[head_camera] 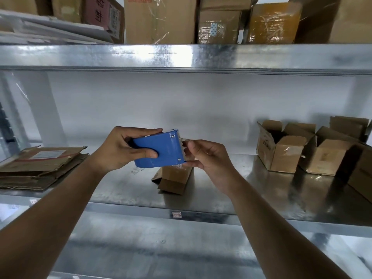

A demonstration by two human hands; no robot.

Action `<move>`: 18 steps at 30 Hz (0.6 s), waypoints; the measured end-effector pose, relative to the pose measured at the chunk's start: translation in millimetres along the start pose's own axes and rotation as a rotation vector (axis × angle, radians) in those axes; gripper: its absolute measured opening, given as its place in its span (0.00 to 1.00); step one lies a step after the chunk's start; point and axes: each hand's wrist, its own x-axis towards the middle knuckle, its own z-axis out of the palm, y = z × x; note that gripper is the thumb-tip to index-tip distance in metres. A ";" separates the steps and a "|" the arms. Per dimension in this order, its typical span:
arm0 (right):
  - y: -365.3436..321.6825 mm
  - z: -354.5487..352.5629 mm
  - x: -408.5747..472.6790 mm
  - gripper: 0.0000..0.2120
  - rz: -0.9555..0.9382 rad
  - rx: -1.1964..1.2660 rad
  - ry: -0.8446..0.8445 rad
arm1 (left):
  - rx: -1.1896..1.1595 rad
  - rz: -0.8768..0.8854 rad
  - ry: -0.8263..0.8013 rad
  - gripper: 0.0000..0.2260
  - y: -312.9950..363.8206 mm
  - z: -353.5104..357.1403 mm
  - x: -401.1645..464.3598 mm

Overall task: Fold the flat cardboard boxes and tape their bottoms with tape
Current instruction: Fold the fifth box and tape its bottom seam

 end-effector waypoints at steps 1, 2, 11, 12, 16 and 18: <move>-0.9 -1.0 0.4 0.17 0.007 0.010 -0.007 | 0.004 -0.001 -0.001 0.26 -0.3 0.3 0.4; -1.2 -1.6 1.2 0.16 0.010 0.012 -0.006 | 0.010 -0.001 -0.002 0.26 -0.7 0.5 0.8; 7.7 0.9 11.0 0.08 0.004 -0.133 0.195 | 0.052 -0.025 -0.016 0.24 1.9 0.1 2.0; 9.4 2.2 11.9 0.07 0.001 -0.147 0.210 | 0.078 -0.033 -0.015 0.25 2.6 -1.7 2.5; 15.4 14.2 19.8 0.09 0.041 -0.192 0.321 | 0.193 -0.073 -0.035 0.22 3.6 -9.2 5.9; 20.2 19.6 25.9 0.10 0.065 -0.228 0.376 | 0.242 -0.096 -0.061 0.22 -0.5 -16.5 9.5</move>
